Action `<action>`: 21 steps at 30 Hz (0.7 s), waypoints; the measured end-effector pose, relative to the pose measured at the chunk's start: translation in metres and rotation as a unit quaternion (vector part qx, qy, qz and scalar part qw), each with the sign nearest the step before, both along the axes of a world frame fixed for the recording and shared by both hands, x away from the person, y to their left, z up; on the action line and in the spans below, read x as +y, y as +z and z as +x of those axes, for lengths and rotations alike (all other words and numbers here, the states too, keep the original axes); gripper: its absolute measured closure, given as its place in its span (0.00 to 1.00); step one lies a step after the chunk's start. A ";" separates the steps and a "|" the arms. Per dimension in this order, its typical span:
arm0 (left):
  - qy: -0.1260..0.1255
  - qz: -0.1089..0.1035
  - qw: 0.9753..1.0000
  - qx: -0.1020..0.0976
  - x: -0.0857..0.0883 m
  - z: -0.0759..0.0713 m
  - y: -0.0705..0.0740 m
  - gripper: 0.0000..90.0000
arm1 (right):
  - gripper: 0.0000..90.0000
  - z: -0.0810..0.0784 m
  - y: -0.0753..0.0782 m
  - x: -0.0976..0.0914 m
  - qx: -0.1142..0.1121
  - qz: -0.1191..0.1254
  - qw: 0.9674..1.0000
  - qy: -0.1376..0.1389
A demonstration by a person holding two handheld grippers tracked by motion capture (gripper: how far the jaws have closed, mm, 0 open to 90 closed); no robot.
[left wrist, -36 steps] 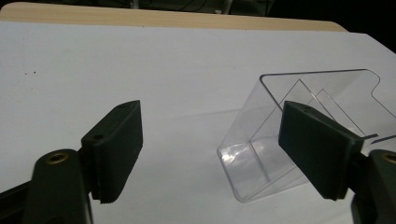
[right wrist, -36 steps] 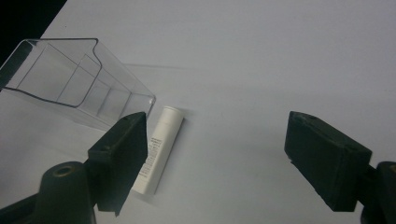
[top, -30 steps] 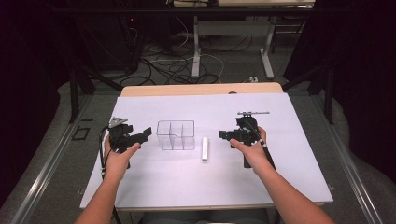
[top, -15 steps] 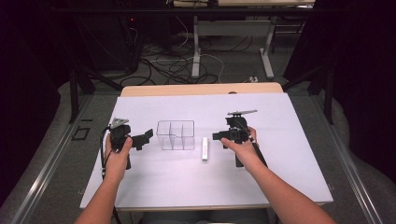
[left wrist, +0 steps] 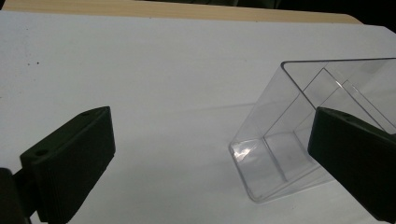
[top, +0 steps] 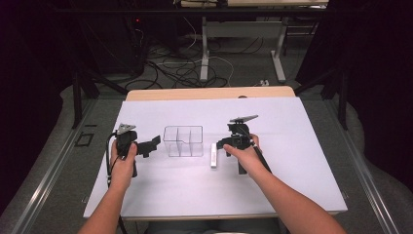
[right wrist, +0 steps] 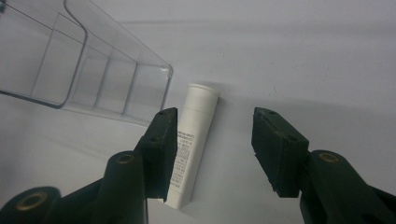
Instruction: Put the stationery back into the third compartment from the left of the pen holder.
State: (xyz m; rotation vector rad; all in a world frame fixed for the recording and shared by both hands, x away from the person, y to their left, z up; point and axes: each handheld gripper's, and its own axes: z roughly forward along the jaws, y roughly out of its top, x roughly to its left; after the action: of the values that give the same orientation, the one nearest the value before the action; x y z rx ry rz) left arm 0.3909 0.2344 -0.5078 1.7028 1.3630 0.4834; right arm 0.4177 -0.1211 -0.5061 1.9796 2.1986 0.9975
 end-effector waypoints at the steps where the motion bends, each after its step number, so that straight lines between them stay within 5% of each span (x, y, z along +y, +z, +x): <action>1: 0.001 0.001 1.000 0.001 0.000 0.000 0.001 0.01 | 0.58 0.000 -0.001 0.000 0.006 0.001 1.000 0.005; 21: 0.007 0.000 1.000 0.004 0.003 0.001 -0.002 0.01 | 0.62 0.007 -0.024 0.017 0.046 -0.001 0.999 0.000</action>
State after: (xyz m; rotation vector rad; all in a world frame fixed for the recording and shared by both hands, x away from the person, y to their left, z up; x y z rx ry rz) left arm 0.3923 0.2378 -0.5095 1.6981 1.3815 0.4848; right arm 0.4242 -0.1043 -0.5299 2.0652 2.2431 0.9220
